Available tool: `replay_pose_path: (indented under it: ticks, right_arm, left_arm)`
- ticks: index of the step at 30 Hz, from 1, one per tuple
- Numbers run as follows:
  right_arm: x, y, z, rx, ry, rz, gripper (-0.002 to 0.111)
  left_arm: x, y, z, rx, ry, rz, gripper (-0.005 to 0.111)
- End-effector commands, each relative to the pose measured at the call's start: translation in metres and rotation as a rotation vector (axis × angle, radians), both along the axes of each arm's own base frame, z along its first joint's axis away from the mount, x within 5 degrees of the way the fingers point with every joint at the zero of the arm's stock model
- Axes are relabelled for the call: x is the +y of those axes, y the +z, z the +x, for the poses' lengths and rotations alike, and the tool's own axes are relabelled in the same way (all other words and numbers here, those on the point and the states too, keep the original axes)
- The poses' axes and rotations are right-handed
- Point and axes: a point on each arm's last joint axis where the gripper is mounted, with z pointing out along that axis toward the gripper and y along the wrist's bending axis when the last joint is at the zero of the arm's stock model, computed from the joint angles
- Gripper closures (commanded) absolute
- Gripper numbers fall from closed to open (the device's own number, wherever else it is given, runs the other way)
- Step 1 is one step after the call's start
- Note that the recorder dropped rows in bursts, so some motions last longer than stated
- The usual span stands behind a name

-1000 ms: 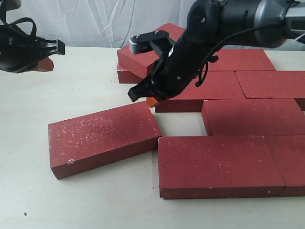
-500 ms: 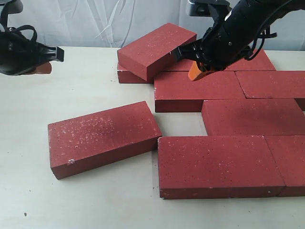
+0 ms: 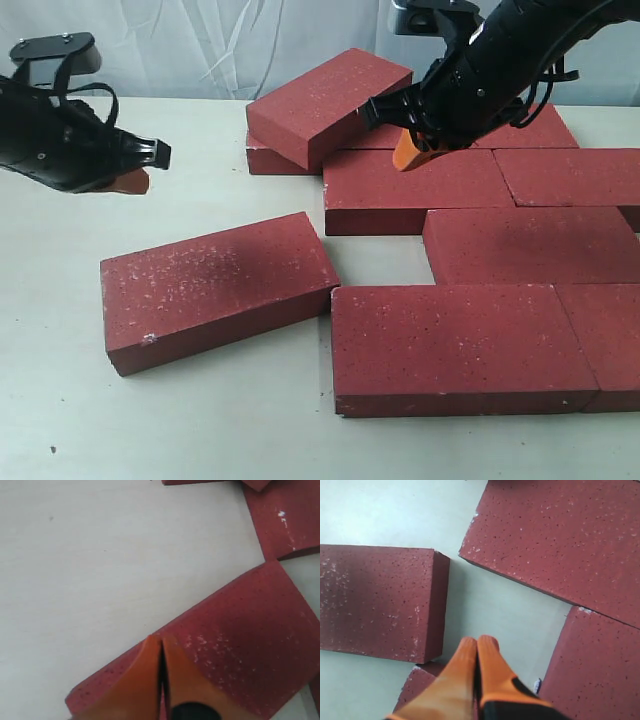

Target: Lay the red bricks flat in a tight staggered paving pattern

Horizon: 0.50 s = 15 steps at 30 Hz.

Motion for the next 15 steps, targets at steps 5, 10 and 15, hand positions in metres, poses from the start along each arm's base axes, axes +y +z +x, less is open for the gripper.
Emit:
replay_pose_path:
  ticks: [5, 10, 15]
  right_arm:
    - [-0.002, 0.005, 0.000, -0.012, -0.006, 0.006, 0.109]
    - [-0.002, 0.005, 0.000, -0.012, -0.006, 0.006, 0.109]
    - [-0.002, 0.005, 0.000, -0.012, -0.006, 0.006, 0.109]
  left_arm:
    - [-0.038, 0.000, -0.014, -0.021, -0.178, 0.020, 0.107]
    - [-0.045, -0.008, -0.015, -0.003, -0.217, 0.036, 0.107]
    - [-0.049, -0.023, -0.014, 0.084, -0.215, 0.019, 0.107]
